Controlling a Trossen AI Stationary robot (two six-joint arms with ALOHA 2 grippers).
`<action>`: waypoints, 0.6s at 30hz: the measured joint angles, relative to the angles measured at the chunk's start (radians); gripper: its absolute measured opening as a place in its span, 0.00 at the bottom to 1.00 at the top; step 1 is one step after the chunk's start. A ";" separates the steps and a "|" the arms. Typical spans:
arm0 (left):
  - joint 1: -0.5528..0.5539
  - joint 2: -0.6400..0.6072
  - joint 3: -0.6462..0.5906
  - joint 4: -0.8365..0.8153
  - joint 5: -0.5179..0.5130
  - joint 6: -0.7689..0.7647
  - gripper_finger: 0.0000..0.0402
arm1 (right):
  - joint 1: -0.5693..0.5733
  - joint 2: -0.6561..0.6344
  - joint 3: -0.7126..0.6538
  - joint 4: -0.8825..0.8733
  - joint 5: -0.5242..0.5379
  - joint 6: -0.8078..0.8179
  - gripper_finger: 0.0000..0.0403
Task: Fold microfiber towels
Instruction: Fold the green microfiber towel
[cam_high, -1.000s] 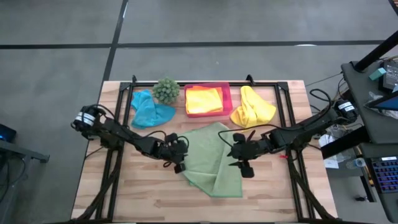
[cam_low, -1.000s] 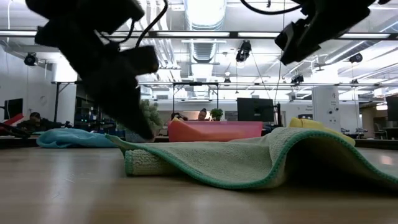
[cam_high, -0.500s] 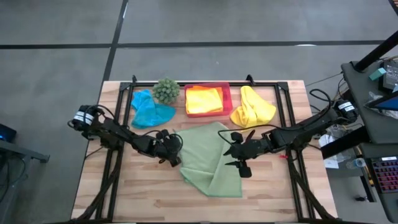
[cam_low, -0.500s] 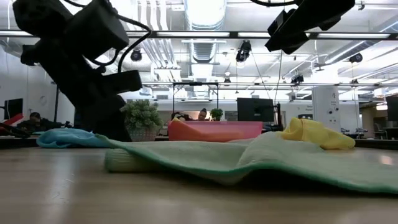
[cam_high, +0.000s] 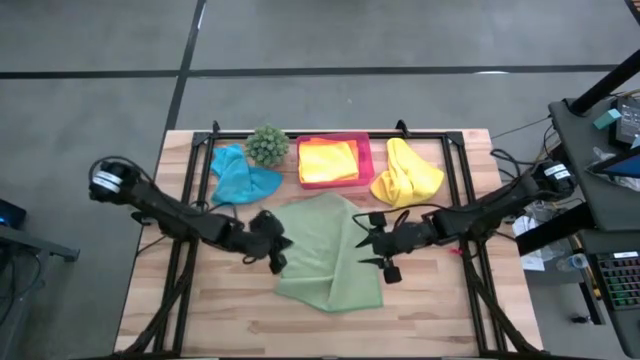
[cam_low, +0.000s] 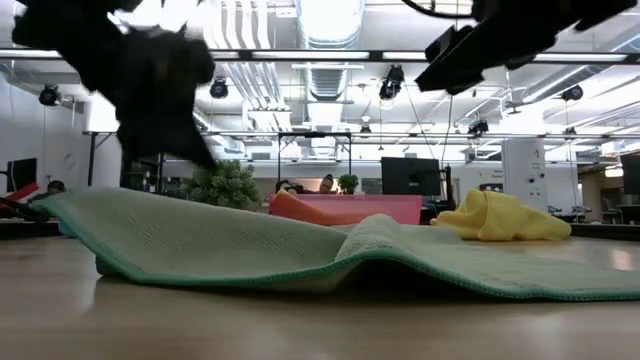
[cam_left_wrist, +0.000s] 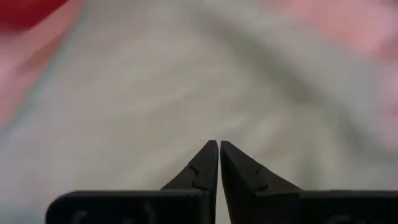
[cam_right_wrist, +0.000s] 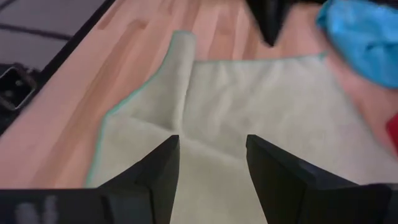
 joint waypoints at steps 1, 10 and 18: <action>-0.020 0.000 0.000 0.066 -0.003 0.023 0.01 | -0.010 0.000 -0.022 0.049 0.001 -0.007 0.43; -0.087 0.114 0.011 0.443 -0.030 0.150 0.01 | -0.044 0.001 -0.168 0.275 0.003 0.042 0.39; -0.079 0.191 0.025 0.441 -0.030 0.147 0.01 | -0.044 0.000 -0.193 0.290 0.003 0.083 0.36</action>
